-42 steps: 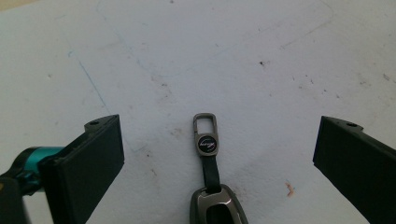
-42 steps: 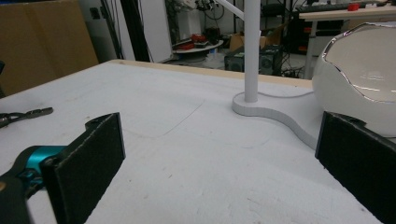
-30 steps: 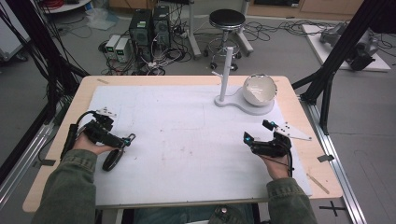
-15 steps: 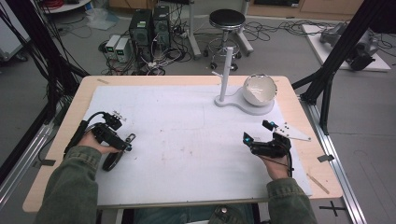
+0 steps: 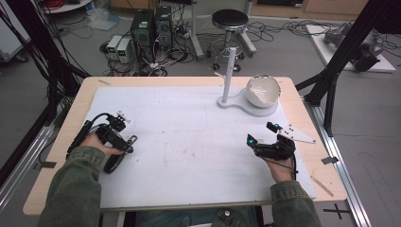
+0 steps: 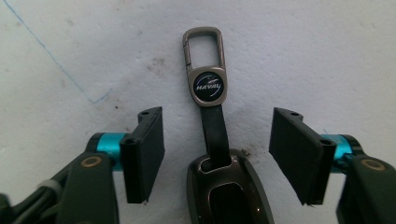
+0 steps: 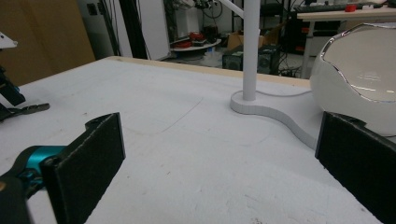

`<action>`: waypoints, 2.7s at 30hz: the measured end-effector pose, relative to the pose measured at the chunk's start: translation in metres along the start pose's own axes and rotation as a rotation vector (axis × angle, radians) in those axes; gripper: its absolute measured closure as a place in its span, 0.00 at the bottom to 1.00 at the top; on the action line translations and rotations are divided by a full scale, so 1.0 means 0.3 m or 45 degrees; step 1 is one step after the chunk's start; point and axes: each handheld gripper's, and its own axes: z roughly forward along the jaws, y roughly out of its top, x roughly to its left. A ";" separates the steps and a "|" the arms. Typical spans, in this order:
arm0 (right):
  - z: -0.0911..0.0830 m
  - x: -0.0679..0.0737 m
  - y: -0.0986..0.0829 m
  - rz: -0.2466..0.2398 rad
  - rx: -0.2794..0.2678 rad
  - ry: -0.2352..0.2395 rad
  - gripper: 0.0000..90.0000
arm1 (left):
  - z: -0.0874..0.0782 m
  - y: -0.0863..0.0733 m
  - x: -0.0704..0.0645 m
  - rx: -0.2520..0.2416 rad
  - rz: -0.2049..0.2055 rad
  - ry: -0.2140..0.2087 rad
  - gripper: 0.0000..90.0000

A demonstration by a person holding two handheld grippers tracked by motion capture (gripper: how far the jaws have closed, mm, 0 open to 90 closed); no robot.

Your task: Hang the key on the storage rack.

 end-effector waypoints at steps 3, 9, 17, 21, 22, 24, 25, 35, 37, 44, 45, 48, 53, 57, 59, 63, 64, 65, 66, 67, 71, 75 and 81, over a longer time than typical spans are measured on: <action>0.000 -0.001 0.000 0.002 0.000 0.001 0.00 | 0.006 0.000 -0.003 0.022 0.014 0.009 0.50; -0.002 0.000 0.001 -0.003 -0.010 -0.009 0.00 | 0.017 0.000 0.004 0.005 0.024 0.027 0.66; -0.007 -0.002 0.002 -0.002 -0.020 -0.016 0.00 | 0.014 -0.001 0.002 0.003 0.040 0.041 0.91; -0.006 0.000 0.002 0.000 -0.019 -0.019 0.00 | 0.013 -0.002 -0.005 0.008 0.075 0.042 0.92; -0.006 0.000 0.002 0.000 -0.019 -0.018 0.00 | 0.013 -0.003 -0.004 0.008 0.077 0.038 0.92; -0.007 0.001 0.002 -0.001 -0.021 -0.022 0.00 | 0.012 -0.003 -0.002 0.010 0.082 0.031 0.93; -0.007 0.000 0.002 -0.005 -0.025 -0.023 0.00 | 0.013 -0.003 -0.003 0.007 0.072 0.024 0.93; -0.005 -0.001 0.002 0.000 -0.020 -0.018 0.00 | 0.007 -0.002 -0.007 0.008 0.042 0.022 0.93; -0.006 0.000 0.002 0.002 -0.019 -0.017 0.00 | -0.005 -0.003 -0.013 -0.004 0.050 0.026 0.93; -0.002 0.001 0.001 -0.001 -0.017 -0.007 0.00 | -0.052 -0.004 -0.022 -0.032 0.088 0.028 0.92; -0.001 0.001 0.001 -0.004 -0.015 -0.010 0.00 | -0.070 0.002 -0.032 -0.036 0.112 0.037 0.92; -0.001 0.001 0.001 -0.006 -0.015 -0.009 0.00 | -0.091 0.013 -0.039 -0.052 0.130 0.040 0.92; -0.003 0.000 0.001 0.003 -0.014 -0.007 0.00 | -0.140 0.047 -0.066 -0.071 0.172 0.057 0.92; -0.006 0.000 0.002 0.004 -0.019 -0.011 0.00 | -0.182 0.069 -0.080 -0.109 0.181 0.037 0.92; -0.006 0.000 0.002 0.005 -0.018 -0.012 0.00 | -0.201 0.084 -0.090 -0.116 0.187 0.046 0.92; -0.006 0.002 0.002 -0.004 -0.020 -0.008 0.00 | -0.212 0.098 -0.099 -0.112 0.197 0.036 0.92; -0.006 0.003 0.002 0.000 -0.018 -0.003 0.00 | -0.217 0.105 -0.105 -0.113 0.201 0.040 0.92; -0.006 0.003 0.002 0.000 -0.018 -0.003 0.00 | -0.217 0.105 -0.105 -0.113 0.201 0.040 0.92; -0.006 0.004 0.002 -0.001 -0.018 -0.003 0.00 | -0.222 0.110 -0.107 -0.107 0.206 0.041 0.92; -0.006 0.005 0.002 0.005 -0.015 0.000 0.00 | -0.226 0.115 -0.111 -0.112 0.208 0.040 0.92; -0.005 0.003 0.002 0.009 -0.017 -0.001 0.00 | -0.248 0.136 -0.120 -0.132 0.220 0.028 0.92; -0.001 0.001 0.002 0.006 -0.019 0.006 0.00 | -0.275 0.159 -0.125 -0.150 0.231 0.012 0.92; 0.004 0.001 0.001 0.008 -0.017 0.015 0.00 | -0.296 0.207 -0.119 -0.171 0.227 -0.012 0.92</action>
